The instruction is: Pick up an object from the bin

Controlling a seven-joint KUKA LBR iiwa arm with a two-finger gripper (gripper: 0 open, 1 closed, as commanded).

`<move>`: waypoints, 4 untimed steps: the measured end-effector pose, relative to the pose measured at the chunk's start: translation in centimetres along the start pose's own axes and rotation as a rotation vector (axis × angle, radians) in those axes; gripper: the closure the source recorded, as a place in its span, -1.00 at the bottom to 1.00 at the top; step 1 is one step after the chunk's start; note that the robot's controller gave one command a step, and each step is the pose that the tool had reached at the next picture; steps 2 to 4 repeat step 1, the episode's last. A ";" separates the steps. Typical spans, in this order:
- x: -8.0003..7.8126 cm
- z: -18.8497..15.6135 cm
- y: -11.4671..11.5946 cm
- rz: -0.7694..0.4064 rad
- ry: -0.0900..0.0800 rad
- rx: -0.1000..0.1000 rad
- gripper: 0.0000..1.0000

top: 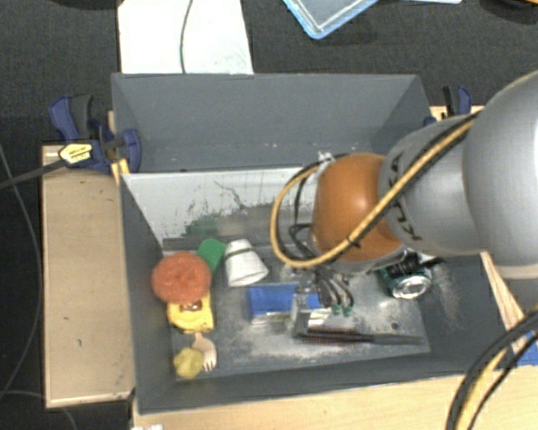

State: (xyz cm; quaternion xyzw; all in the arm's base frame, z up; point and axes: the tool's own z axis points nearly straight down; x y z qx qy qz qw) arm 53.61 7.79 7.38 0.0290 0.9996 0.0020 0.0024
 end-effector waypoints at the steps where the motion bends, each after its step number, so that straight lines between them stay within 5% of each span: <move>1: 0.0 -17.8 -1.8 -0.044 -0.007 -0.001 1.00; 4: 0.0 -17.8 -1.8 -0.044 -0.007 -0.001 1.00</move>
Offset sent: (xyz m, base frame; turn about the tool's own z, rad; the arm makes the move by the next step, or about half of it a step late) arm 0.0000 0.0000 0.0000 0.0000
